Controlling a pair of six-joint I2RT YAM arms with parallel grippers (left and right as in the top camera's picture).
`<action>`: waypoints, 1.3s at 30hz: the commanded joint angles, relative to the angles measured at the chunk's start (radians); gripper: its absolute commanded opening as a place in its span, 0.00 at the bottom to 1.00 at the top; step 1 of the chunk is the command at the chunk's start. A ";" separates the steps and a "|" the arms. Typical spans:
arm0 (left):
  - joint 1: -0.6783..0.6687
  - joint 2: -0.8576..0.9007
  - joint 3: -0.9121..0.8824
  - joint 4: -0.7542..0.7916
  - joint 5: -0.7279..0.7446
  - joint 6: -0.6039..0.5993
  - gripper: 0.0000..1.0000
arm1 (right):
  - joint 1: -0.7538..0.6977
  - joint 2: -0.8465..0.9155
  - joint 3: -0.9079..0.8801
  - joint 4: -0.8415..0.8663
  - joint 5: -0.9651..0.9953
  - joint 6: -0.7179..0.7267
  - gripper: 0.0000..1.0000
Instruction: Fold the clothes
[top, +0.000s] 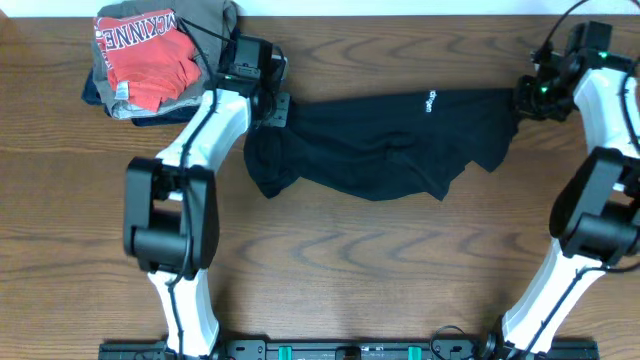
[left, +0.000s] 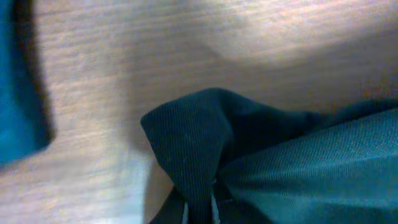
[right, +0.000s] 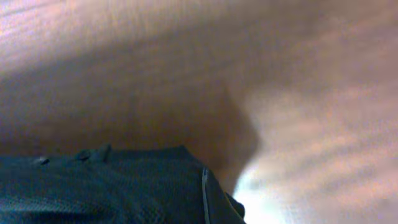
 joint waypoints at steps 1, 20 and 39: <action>0.027 0.029 -0.003 0.045 -0.083 -0.001 0.17 | 0.004 0.024 0.010 0.054 0.047 -0.002 0.30; 0.028 -0.282 0.006 -0.448 0.005 -0.074 0.98 | 0.028 -0.148 0.071 -0.167 -0.302 -0.063 0.99; -0.049 -0.282 -0.480 -0.156 0.005 -0.071 0.67 | 0.044 -0.148 0.061 -0.174 -0.252 -0.061 0.97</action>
